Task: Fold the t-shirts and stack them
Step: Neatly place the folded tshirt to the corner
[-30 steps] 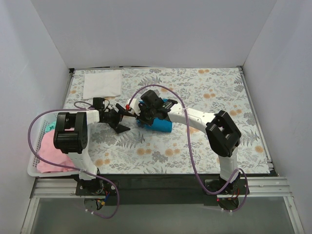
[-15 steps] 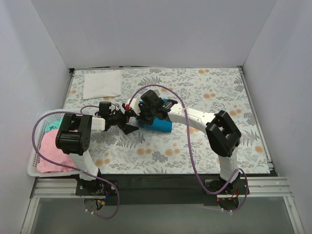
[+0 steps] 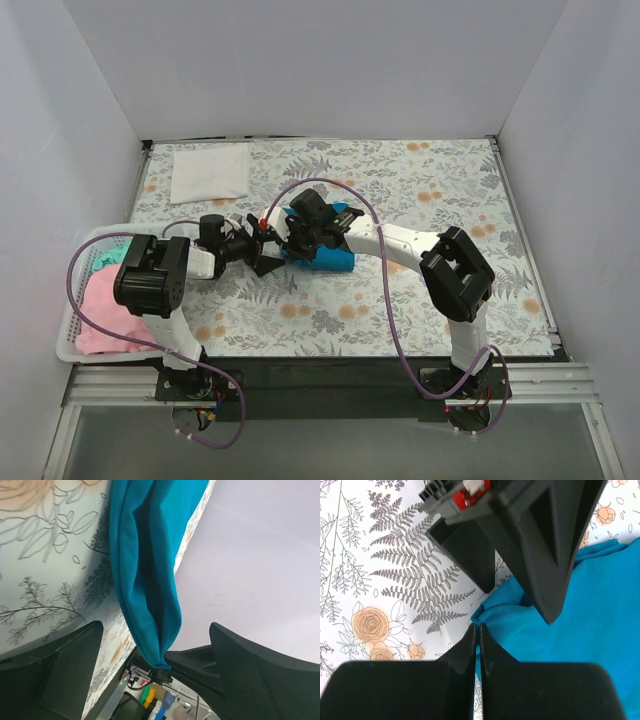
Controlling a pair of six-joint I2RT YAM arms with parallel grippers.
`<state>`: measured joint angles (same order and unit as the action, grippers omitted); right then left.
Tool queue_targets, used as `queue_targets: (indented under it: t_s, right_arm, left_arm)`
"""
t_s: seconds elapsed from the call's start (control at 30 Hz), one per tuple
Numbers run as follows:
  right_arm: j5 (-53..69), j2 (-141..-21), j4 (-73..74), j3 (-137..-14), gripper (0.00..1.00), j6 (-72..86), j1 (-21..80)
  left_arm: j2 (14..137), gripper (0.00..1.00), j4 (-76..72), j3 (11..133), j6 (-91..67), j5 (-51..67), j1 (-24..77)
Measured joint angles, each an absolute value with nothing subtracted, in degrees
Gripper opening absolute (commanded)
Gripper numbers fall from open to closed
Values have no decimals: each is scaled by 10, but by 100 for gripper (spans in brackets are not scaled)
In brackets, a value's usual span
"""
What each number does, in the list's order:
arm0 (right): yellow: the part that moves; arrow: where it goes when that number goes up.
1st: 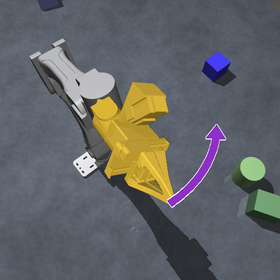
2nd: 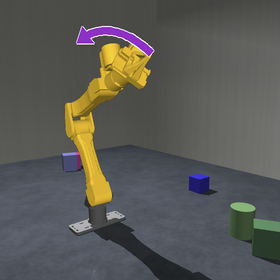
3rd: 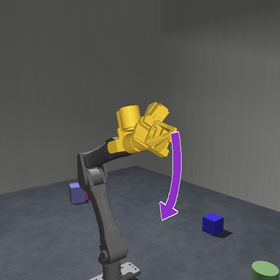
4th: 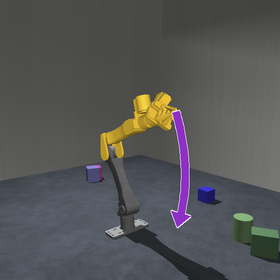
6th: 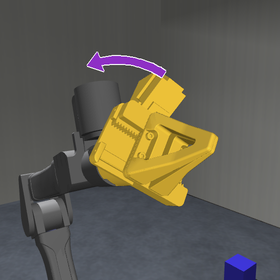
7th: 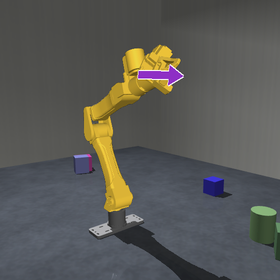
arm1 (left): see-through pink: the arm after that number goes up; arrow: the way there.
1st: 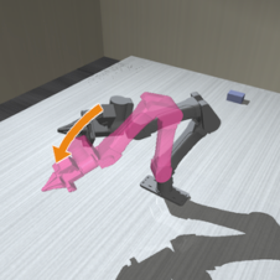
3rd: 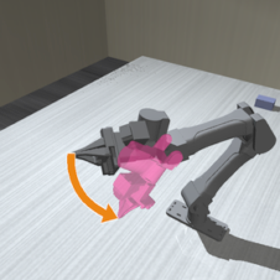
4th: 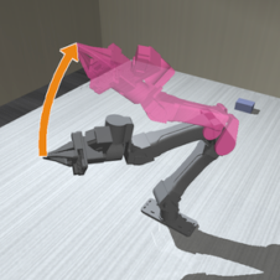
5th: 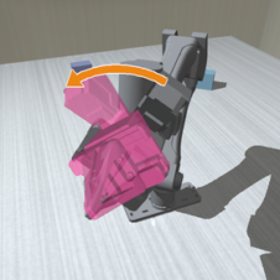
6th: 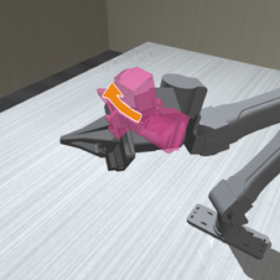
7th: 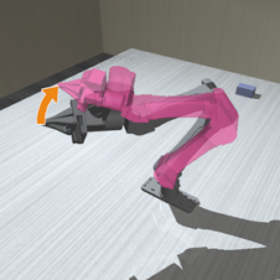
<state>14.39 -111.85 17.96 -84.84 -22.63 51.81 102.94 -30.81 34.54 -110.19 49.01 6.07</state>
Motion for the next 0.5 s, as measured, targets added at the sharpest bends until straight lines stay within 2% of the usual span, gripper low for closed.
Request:
queue_targets:
  t_s: [0.17,0.27,0.43,0.5]
  right_arm:
    - [149,-1119,179,-849,1,-224,518]
    - [151,-1119,179,-849,1,-224,518]
    - [154,-1119,179,-849,1,-222,518]
    - [156,-1119,179,-849,1,-221,518]
  left_arm:
    - [1034,87,-269,375,-1099,476,89]
    - [1060,75,-255,405,-1100,466,105]
    - [1115,44,-221,473,-1091,439,108]
    - [1134,41,-197,499,-1080,425,108]
